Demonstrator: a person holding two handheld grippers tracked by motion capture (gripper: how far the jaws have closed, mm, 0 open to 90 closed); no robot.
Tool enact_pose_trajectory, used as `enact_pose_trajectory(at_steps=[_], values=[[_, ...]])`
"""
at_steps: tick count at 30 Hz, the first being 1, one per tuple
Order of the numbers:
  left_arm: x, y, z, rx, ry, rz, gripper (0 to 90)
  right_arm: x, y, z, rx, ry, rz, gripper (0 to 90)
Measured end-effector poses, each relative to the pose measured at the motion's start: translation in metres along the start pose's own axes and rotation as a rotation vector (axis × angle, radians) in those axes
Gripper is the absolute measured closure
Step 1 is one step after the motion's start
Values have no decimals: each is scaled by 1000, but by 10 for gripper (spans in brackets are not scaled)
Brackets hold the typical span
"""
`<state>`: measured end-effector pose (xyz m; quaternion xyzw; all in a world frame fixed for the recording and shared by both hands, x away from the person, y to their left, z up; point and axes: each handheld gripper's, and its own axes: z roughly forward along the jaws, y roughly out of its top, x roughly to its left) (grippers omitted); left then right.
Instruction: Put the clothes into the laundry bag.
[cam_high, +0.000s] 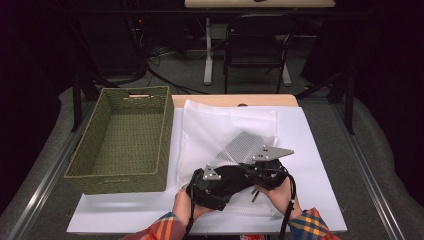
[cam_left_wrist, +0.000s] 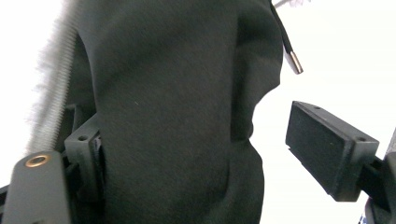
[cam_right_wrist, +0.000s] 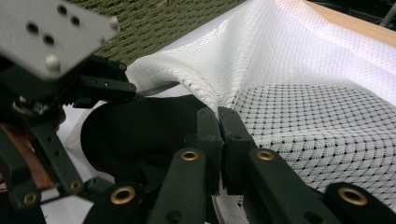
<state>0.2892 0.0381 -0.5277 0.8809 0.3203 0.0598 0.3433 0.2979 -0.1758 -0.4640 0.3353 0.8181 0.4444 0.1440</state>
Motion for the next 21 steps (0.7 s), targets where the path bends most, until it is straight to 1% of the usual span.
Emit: enact_pose_trajectory(at_steps=[1,2,4,5,6,7,8,9,10,11,12,14,15,16,18,19,21], values=[[-1,0,2,3,8,5,157,0,0,1,2,4,0,882],[-1,-1,4,12,8,9,157,-1,0,1,4,7,2,882],[-2,-2,11,24,27,15,156,-2,-1,3,5,13,10,882],[-2,-4,14,29,25,10,156,-1,-1,4,8,15,12,882],[-1,-5,17,40,29,16,156,-1,-1,4,9,17,14,882],[-1,-6,19,40,40,14,158,-1,-1,4,10,17,14,881],[0,-7,21,45,37,20,162,-1,-1,3,11,16,12,881],[-2,-7,23,33,56,10,164,-1,-1,3,10,16,13,881],[-3,-7,23,20,71,17,178,-1,-1,3,9,16,14,881],[-3,-7,23,20,83,25,234,-2,-1,4,11,18,15,881],[-5,-7,24,9,103,24,270,-2,-2,4,13,22,17,881],[-8,-7,25,14,129,50,343,-3,-2,4,16,24,23,881],[-10,-7,25,6,137,60,374,-3,-2,4,17,24,24,881],[-11,-7,25,2,147,69,428,-3,-2,4,15,24,22,881],[-11,-6,24,-1,147,87,501,-3,-2,4,16,24,23,881],[-11,-6,25,-5,135,82,553,-3,-2,4,16,24,25,882],[-9,-5,24,-6,120,91,610,-3,-1,4,20,25,23,882]])
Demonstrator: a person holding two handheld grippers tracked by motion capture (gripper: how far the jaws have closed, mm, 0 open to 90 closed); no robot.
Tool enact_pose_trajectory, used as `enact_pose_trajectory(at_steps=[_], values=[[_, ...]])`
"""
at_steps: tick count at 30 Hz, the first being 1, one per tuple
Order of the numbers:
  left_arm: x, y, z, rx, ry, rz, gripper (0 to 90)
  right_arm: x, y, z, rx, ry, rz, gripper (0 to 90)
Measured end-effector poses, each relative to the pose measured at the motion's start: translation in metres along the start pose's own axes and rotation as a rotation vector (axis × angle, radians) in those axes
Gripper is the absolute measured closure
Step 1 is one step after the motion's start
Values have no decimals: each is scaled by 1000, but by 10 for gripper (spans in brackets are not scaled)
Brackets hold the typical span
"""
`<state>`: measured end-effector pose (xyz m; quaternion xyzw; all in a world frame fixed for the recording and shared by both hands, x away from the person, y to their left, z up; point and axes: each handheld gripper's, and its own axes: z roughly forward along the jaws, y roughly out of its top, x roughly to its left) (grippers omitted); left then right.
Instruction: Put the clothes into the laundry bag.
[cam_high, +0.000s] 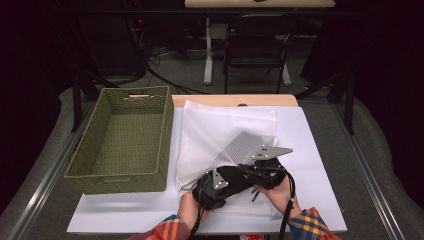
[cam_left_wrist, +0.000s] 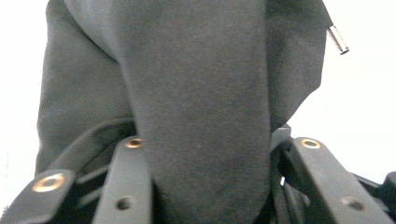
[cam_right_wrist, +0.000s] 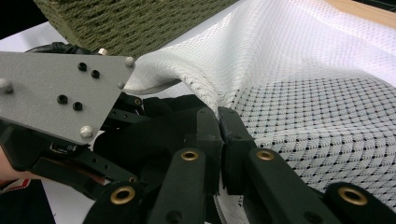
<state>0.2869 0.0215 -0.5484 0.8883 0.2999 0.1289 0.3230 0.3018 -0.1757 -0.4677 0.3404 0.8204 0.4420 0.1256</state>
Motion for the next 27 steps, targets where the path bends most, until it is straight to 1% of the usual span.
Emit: enact_pose_trajectory(at_steps=[2,4,5,6,10,13,18,20,27], values=[[1,2,0,1,-19,2,667,0,0,-1,1,0,1,883],[3,4,-1,3,-29,5,713,-1,1,-2,-4,-1,1,882],[4,4,-1,-3,-37,2,728,-1,1,-2,-5,-2,6,882],[6,5,-2,-1,-53,-4,744,-1,1,-2,-7,-3,4,882],[9,9,-4,-18,-55,-4,758,-2,1,-4,-15,-4,15,882],[10,13,-5,-35,-64,-19,759,-4,2,-4,-25,-5,24,882],[14,19,-8,-68,-60,-31,758,-2,4,-6,-37,-7,18,882],[15,21,-8,-87,-50,-42,757,0,4,-6,-41,-7,19,882],[20,30,-7,-108,-29,-59,753,3,7,-8,-58,-2,12,882]])
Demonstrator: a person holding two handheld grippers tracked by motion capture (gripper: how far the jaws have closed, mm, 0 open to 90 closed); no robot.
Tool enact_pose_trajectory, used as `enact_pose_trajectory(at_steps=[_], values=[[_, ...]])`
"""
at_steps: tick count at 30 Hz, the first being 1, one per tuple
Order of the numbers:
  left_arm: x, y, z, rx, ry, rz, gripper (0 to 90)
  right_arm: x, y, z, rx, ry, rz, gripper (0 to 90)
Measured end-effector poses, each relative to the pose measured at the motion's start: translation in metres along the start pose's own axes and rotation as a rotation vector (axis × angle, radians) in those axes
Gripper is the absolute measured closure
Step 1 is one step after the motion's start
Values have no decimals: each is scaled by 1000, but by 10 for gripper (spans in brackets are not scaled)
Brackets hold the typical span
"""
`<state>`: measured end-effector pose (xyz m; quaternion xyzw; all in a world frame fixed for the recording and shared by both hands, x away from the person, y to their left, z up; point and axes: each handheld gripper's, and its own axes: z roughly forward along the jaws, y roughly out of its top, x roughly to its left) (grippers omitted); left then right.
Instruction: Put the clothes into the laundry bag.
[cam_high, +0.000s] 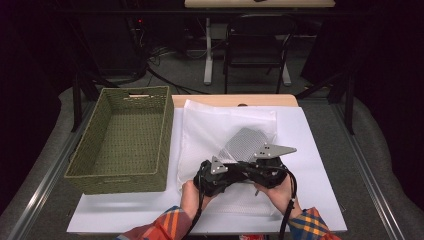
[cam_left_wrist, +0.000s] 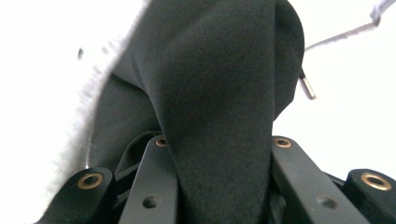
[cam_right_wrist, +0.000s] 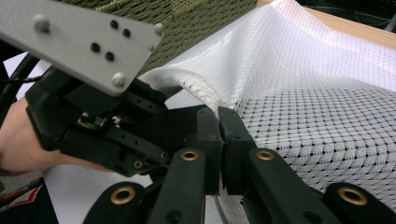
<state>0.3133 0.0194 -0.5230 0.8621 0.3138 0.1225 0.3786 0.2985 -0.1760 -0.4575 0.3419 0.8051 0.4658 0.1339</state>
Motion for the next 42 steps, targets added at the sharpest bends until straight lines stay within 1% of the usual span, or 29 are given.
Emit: enact_pose_trajectory(at_steps=[1,2,3,5,6,8,9,11,13,14,16,17,19,20,23,24,25,26,28,30,31,33,34,36,38,41,42], values=[[1,1,0,-3,-2,4,753,-1,0,0,-3,0,2,882],[1,3,1,-14,6,7,752,-2,0,0,-1,-2,5,882],[1,4,0,-9,7,5,751,-3,-1,0,-5,-3,10,882],[2,6,1,-22,11,5,750,-3,-1,-1,-7,-4,15,882],[2,8,0,-18,12,7,749,-3,0,-2,-12,-4,16,882],[4,9,2,-20,21,8,747,-3,0,-3,-14,-4,14,882],[4,8,5,-28,35,11,747,-3,0,-3,-17,-7,17,882],[5,6,10,-2,53,19,747,-4,-1,-2,-11,-7,18,883],[4,1,16,19,56,19,741,-5,-2,-1,-6,-8,22,883],[4,-1,18,29,59,28,735,-5,-2,0,-2,-8,24,883],[5,-4,20,36,59,33,719,-6,-4,2,8,-10,27,883],[6,-4,20,42,52,35,699,-6,-5,2,10,-10,26,882],[6,-6,20,47,53,40,651,-6,-6,3,17,-10,29,883],[6,-6,20,52,53,46,627,-7,-7,3,18,-10,30,883],[5,-10,18,70,64,82,554,-7,-7,3,23,-9,26,883],[4,-11,17,73,64,80,533,-7,-7,3,25,-9,28,883],[4,-11,16,77,59,88,512,-7,-8,3,26,-9,27,883],[3,-11,15,78,62,87,482,-7,-8,4,27,-10,26,883],[2,-11,12,82,56,89,435,-6,-8,4,29,-9,27,883],[1,-11,9,81,47,83,395,-6,-8,4,31,-13,26,883],[1,-11,8,81,45,69,384,-6,-8,4,31,-13,25,883],[1,-12,5,85,45,58,364,-6,-8,4,31,-15,24,883],[2,-12,3,83,45,50,364,-6,-8,4,33,-16,22,883],[3,-12,2,84,38,42,395,-6,-8,4,35,-18,20,883],[4,-14,4,87,26,15,472,-7,-9,4,37,-21,21,883],[6,-18,8,69,15,-10,598,-7,-9,5,38,-23,20,883],[6,-19,8,61,14,-9,632,-6,-9,5,40,-22,19,883]])
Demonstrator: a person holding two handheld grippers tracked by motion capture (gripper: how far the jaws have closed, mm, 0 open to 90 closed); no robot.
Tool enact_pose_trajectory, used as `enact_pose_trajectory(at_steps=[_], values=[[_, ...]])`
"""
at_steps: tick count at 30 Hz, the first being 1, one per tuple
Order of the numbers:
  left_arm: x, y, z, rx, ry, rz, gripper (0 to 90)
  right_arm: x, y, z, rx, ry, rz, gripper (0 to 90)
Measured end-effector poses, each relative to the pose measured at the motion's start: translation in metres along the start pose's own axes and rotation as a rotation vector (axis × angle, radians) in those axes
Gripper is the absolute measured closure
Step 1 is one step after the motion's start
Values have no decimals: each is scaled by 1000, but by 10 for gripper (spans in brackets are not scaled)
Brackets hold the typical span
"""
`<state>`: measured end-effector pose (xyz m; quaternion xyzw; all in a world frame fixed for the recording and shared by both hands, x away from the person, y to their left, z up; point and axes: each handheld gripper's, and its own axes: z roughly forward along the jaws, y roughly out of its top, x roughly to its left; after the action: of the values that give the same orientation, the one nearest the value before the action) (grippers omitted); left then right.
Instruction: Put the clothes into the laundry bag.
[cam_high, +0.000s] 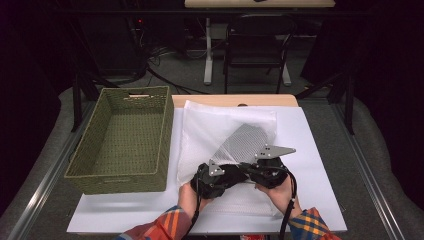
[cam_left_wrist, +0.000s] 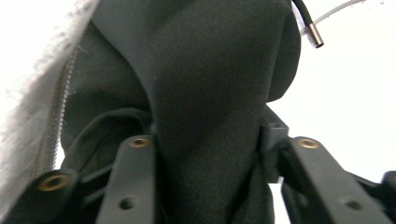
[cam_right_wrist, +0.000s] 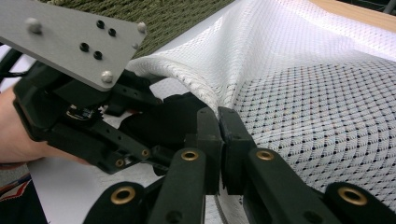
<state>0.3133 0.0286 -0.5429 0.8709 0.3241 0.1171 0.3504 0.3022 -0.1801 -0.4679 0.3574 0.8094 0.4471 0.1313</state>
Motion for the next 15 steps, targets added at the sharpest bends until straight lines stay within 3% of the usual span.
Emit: enact_pose_trajectory(at_steps=[5,10,15], values=[[5,2,-1,-16,-11,-6,782,1,1,0,-1,5,-1,883],[10,9,-4,-71,16,-8,800,2,3,-2,-27,8,10,883],[17,13,-4,-93,40,-11,800,2,5,-3,-38,11,10,883]])
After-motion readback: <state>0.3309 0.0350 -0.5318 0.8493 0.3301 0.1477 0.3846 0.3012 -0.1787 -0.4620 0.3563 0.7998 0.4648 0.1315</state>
